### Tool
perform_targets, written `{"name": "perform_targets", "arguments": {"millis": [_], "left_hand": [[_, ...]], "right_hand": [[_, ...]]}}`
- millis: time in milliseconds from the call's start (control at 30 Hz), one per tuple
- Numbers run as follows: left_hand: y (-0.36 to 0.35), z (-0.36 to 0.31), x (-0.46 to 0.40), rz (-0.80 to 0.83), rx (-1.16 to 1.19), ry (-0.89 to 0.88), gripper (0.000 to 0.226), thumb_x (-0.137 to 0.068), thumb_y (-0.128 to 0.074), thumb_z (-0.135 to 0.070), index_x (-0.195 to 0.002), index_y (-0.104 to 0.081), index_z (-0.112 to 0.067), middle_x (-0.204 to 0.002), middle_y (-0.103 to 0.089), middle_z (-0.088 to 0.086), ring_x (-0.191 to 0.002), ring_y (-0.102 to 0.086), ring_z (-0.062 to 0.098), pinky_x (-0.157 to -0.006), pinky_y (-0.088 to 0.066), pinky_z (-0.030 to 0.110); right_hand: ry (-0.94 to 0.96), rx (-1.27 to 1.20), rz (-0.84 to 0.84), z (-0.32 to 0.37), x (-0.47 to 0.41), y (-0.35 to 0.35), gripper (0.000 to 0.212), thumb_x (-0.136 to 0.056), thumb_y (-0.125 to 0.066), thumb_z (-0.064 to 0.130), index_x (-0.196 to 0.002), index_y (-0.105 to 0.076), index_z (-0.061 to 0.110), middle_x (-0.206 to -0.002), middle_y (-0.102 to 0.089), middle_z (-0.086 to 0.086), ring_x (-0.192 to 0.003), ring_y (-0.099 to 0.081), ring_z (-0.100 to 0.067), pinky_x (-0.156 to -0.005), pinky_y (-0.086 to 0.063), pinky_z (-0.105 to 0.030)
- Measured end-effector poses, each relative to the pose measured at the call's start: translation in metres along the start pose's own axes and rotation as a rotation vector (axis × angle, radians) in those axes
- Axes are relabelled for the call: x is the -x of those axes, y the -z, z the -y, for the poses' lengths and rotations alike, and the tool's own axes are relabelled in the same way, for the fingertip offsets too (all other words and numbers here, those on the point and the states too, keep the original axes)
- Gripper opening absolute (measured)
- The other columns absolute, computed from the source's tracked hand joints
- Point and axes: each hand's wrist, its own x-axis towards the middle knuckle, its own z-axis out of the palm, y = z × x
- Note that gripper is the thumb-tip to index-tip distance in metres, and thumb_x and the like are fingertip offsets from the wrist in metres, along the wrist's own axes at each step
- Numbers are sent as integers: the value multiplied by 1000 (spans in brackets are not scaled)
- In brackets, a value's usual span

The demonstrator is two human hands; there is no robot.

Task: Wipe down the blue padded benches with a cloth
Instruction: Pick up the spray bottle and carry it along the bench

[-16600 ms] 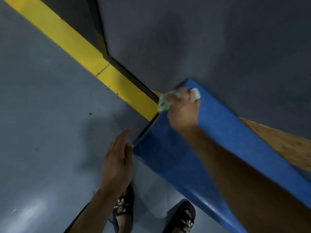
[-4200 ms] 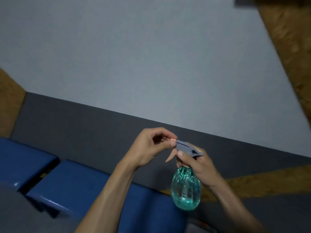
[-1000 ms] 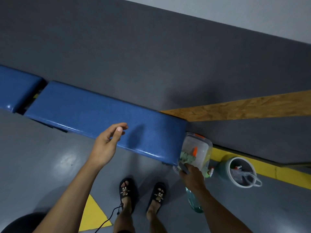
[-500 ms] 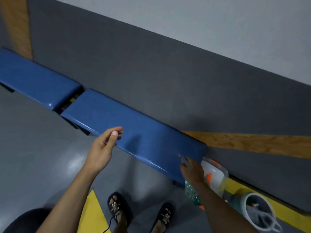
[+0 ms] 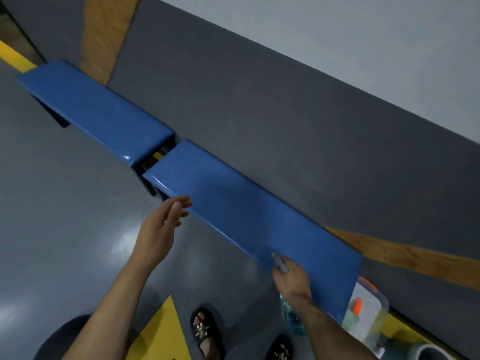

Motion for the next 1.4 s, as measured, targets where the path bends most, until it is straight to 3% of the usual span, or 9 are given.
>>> {"name": "perform_targets", "arguments": {"millis": [133, 333, 533, 700, 867, 1000, 1133, 1300, 1400], "left_hand": [[55, 0, -17, -58, -13, -26, 48, -92, -42, -61, -120, -65, -30, -116, -71, -9, -103, -68, 12, -88, -55, 44], [117, 1, -38, -132, -33, -35, 41, -93, -41, -63, -116, -65, -39, -114, -71, -11, -101, -68, 12, -86, -54, 40], [155, 12, -63, -198, -23, 19, 37, -92, -41, -62, -112, -66, -44, -114, -71, -10, -100, -69, 12, -86, -54, 40], [175, 15, -97, -249, -29, 52, 38, -98, -40, -53, -118, -65, -35, -115, -71, -12, -102, -68, 10, -88, -54, 38], [194, 13, -147, -273, -44, 81, 41, -96, -39, -56, -121, -64, -35, -117, -70, -13, -104, -67, 9, -90, -53, 37], [211, 8, -186, -327, -40, 99, 43, -94, -40, -57, -121, -65, -33, -118, -69, -14, -105, -67, 8, -89, -53, 35], [230, 9, -209, -385, -28, 111, 46, -92, -40, -61, -119, -65, -32, -117, -69, -13, -104, -67, 9, -87, -53, 35], [257, 14, -232, -438, -15, 137, 50, -91, -41, -61, -120, -66, -29, -117, -70, -13, -102, -68, 9, -87, -53, 35], [275, 18, -249, -440, -6, 139, 50, -92, -41, -61, -121, -65, -28, -117, -69, -13, -103, -68, 10, -86, -53, 35]], "right_hand": [[35, -4, -14, 62, -20, -9, 7, -85, -53, 28, -79, -53, 25, -76, -64, 1, -76, -59, -25, -71, -50, -36], [91, -24, -55, 153, -62, -17, 16, -89, -51, 25, -73, -53, 21, -66, -60, 1, -63, -57, -20, -56, -43, -30], [93, -70, -60, 212, -101, -31, 19, -86, -50, 25, -68, -51, 20, -64, -58, 0, -59, -56, -21, -56, -46, -32], [173, 0, 103, 230, -128, -67, 16, -81, -50, 34, -70, -52, 22, -63, -63, 1, -60, -64, -23, -60, -56, -38], [275, 18, 166, 262, -156, -86, 22, -81, -51, 33, -62, -41, 30, -62, -53, 5, -65, -58, -27, -58, -52, -41], [311, 100, 175, 313, -192, -83, 14, -85, -52, 27, -72, -54, 22, -71, -57, 4, -69, -55, -23, -63, -49, -37], [322, 71, 152, 361, -232, -74, 14, -89, -51, 23, -89, -64, 29, -71, -56, 8, -69, -56, -23, -56, -37, -31], [256, -22, 73, 408, -276, -64, 20, -90, -53, 23, -70, -52, 18, -63, -60, -4, -61, -60, -27, -57, -50, -38], [281, 35, 117, 433, -294, -67, 15, -89, -50, 22, -83, -63, 26, -70, -61, 1, -66, -61, -26, -55, -50, -34]]}}
